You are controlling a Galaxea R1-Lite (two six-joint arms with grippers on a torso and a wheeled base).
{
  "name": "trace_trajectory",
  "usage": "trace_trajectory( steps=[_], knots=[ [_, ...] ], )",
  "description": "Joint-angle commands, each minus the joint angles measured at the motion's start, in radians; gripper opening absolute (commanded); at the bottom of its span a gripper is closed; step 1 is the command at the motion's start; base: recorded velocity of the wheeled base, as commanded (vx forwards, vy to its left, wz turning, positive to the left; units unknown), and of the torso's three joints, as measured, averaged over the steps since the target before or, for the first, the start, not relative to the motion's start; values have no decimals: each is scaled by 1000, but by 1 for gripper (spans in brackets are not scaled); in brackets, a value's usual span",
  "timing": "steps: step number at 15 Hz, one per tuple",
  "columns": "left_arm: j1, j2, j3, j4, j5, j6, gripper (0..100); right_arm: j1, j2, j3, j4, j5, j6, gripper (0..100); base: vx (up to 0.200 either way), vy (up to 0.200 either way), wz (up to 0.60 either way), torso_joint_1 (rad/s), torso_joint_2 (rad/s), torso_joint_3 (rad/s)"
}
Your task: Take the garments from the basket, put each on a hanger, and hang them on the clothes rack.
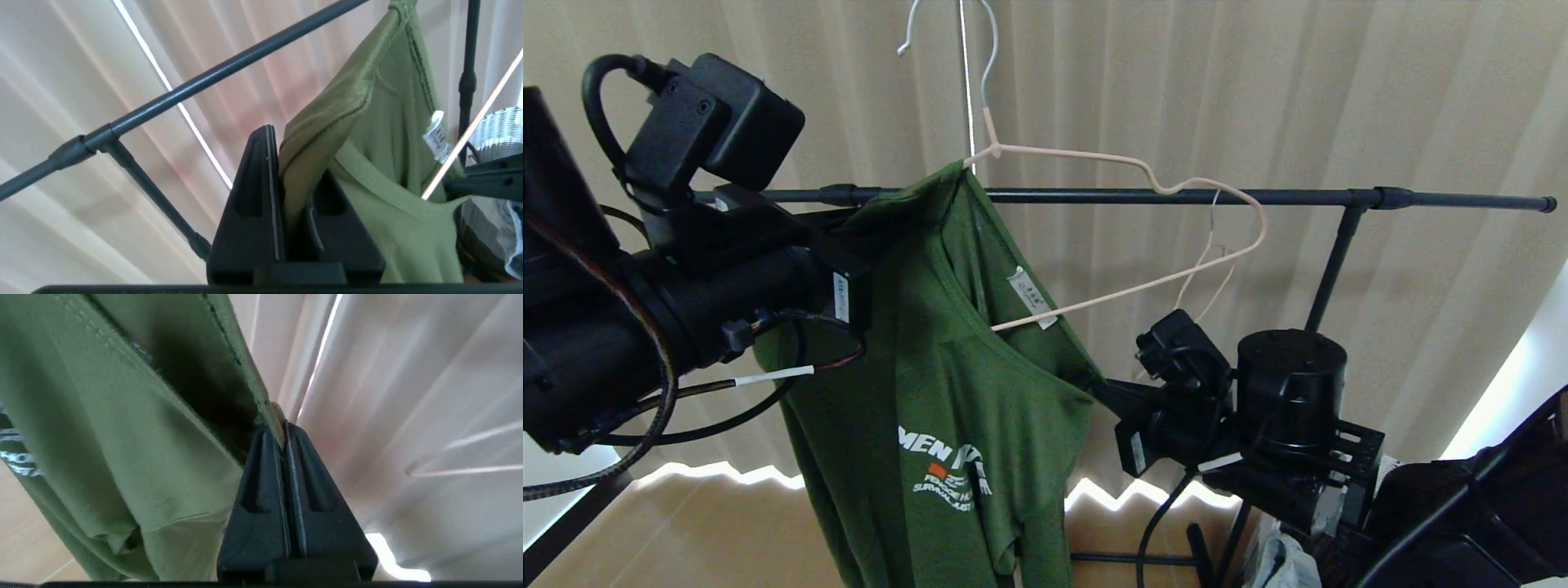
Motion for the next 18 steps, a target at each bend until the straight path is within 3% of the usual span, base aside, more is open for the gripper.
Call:
trace_trajectory(
  steps=[1,5,10,14,18],
  knots=[
    [1,3,2,-1,1,1,0,-27,-58,38,1,0,-1,0,0,0,0,0,0,0],
    [9,3,20,-1,3,13,0,-150,-159,103,10,0,-4,0,0,0,0,0,0,0],
    [47,-7,83,-2,3,74,0,-262,-181,75,12,1,-6,0,0,0,0,0,0,0],
    [52,-46,154,-1,3,198,0,-284,-181,40,13,1,-6,0,0,0,0,0,0,0],
    [52,-62,204,-1,4,261,0,-282,-181,8,13,3,-6,0,0,0,0,0,0,0]
  ],
)
